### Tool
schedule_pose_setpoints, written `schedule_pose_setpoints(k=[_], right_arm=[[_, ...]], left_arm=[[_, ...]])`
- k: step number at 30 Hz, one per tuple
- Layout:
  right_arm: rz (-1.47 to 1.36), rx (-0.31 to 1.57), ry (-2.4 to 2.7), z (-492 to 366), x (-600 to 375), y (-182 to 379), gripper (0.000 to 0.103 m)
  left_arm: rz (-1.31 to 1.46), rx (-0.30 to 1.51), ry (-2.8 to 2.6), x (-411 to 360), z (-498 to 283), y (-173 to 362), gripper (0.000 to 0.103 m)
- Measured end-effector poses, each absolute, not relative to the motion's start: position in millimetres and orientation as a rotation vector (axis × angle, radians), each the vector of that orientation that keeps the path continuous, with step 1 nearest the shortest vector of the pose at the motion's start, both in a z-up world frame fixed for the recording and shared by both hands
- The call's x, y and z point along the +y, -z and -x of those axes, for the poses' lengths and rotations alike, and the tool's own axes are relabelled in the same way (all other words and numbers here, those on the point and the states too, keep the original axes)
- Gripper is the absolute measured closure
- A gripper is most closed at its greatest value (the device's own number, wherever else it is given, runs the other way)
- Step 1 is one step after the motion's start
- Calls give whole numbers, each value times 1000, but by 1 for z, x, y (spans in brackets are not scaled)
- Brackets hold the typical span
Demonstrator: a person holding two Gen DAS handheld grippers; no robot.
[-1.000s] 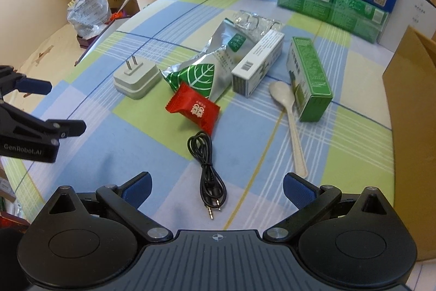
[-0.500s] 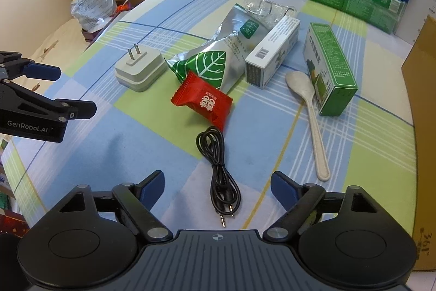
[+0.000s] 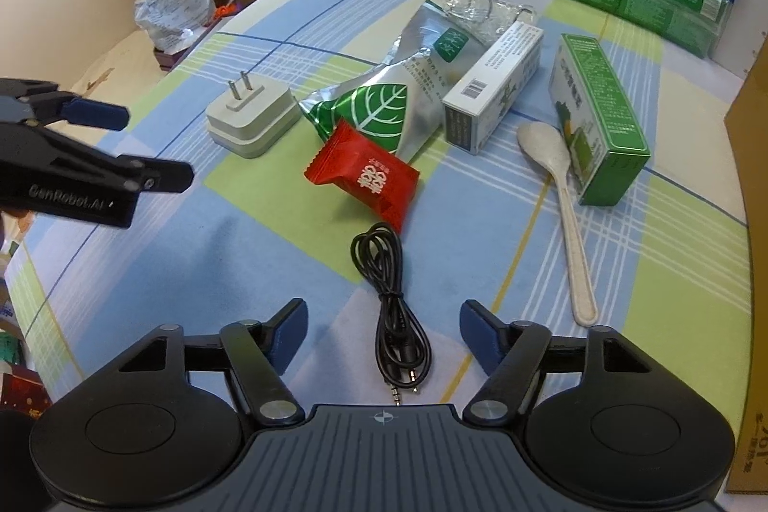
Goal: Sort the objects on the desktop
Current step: 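Grasp the white plug adapter with the left tool while the right tool grasps the black cable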
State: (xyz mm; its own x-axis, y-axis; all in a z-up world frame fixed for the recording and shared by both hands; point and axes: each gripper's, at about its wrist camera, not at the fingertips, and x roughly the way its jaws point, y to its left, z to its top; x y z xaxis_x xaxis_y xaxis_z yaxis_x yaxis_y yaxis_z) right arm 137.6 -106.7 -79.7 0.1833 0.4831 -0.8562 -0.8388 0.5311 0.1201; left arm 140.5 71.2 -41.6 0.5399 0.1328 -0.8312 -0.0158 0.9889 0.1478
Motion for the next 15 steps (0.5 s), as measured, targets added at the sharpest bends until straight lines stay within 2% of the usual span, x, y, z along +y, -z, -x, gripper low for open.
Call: schedule_pose_setpoints(k=[9,15], right_arm=[[399,1011,-983,-142,-111,87,54],[384,1002,-992,-145,-113,89,57]], left_arm=[[-108,940,-71,77,-162,52,17],[-90,926,-60,82,-183,61,17]])
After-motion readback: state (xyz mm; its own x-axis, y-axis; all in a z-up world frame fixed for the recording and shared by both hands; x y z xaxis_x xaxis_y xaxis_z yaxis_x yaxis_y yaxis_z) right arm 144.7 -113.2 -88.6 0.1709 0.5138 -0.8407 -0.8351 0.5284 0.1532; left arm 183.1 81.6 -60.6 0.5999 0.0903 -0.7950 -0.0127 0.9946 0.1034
